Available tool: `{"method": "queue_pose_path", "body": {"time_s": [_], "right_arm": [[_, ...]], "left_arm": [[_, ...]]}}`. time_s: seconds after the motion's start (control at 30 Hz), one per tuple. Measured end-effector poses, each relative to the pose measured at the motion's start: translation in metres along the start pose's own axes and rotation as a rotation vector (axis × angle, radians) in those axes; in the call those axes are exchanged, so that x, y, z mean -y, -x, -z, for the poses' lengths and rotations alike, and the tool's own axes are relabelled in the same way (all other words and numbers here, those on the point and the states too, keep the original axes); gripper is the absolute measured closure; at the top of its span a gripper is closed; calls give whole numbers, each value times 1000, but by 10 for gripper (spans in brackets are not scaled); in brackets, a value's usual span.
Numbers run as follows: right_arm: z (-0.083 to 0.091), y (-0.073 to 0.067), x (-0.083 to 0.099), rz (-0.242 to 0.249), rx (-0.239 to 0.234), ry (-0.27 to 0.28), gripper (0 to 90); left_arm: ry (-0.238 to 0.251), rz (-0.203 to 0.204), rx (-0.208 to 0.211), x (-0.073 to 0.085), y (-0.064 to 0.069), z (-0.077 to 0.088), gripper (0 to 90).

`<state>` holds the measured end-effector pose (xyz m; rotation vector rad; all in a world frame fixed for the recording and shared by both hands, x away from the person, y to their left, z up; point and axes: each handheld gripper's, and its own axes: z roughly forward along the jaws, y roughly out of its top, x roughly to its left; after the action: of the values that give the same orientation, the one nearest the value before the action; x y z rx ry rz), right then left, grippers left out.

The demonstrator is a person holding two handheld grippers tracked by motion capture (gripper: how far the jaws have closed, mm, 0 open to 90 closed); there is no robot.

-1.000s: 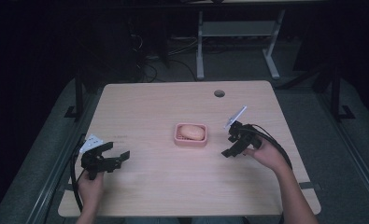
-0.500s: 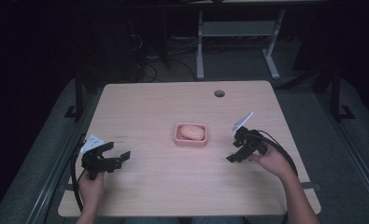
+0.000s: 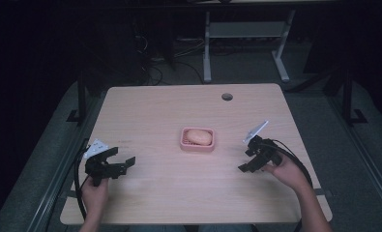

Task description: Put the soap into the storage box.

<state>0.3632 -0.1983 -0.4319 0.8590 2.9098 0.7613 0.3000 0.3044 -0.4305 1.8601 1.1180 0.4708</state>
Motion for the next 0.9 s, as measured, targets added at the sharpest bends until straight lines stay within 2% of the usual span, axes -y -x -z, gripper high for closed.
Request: {"method": "queue_pose_path", "body": {"time_s": [0.03, 0.9], "right_arm": [[1, -1, 2, -15, -1, 1, 253], [6, -12, 44, -52, 11, 56, 253]], "left_arm": [[0, -1, 0, 0, 0, 0, 142], [-8, -9, 4, -1, 2, -3, 142]]}}
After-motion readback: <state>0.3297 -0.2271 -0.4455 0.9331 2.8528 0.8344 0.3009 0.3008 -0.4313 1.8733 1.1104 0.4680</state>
